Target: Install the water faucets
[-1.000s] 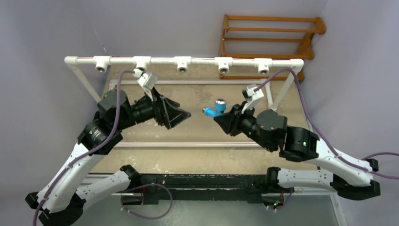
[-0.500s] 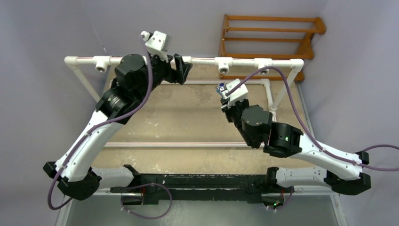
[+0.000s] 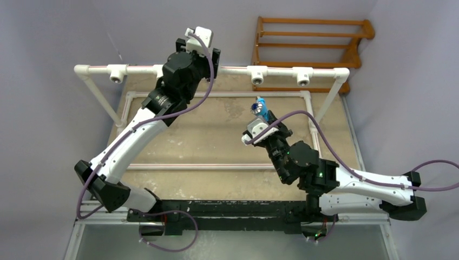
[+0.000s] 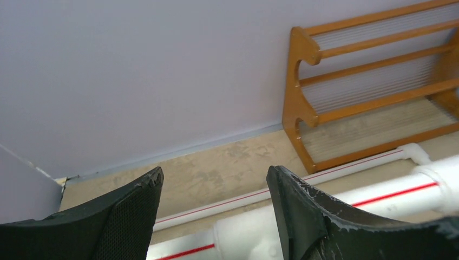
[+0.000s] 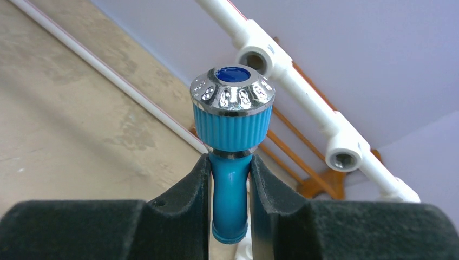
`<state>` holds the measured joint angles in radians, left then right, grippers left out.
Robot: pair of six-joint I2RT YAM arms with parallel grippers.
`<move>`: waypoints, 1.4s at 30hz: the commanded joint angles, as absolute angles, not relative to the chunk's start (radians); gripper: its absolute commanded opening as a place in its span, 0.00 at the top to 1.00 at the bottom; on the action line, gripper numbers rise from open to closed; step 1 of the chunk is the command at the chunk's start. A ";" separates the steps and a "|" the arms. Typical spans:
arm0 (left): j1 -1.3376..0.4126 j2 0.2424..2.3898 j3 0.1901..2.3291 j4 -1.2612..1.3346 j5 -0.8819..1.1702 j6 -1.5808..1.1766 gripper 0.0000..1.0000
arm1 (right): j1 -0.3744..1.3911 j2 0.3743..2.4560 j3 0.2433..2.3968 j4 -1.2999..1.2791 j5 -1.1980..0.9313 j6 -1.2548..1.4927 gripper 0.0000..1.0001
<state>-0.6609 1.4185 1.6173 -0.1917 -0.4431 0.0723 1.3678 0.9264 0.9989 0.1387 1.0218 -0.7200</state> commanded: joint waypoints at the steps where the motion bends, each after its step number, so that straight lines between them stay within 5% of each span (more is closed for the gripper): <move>1: -0.623 1.462 1.639 -0.178 -0.466 0.061 0.31 | 1.371 0.888 0.939 0.487 1.129 -0.950 1.00; 10: -0.604 1.486 1.619 -0.321 -0.392 -0.075 0.32 | 1.371 0.989 0.828 0.835 1.153 -1.076 1.00; 14: -0.603 1.491 1.634 -0.387 -0.355 -0.120 0.32 | 1.370 1.051 0.743 1.201 1.144 -1.272 1.00; 20: -0.601 1.506 1.647 -0.466 -0.325 -0.179 0.33 | 1.370 1.153 0.755 1.342 1.155 -1.370 1.00; 28: -0.601 1.523 1.645 -0.516 -0.287 -0.207 0.34 | 1.371 1.209 0.793 1.348 1.222 -1.485 1.00; 35: -0.601 1.532 1.659 -0.576 -0.263 -0.215 0.34 | 1.371 1.163 0.924 0.879 1.241 -1.239 1.00; 42: -0.600 1.531 1.667 -0.619 -0.203 -0.238 0.35 | 1.371 1.186 0.961 0.754 1.308 -1.207 1.00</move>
<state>-0.5957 1.4887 1.6920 -0.3695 -0.2913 -0.2115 1.3678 1.1889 0.9253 0.8524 1.2518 -1.2659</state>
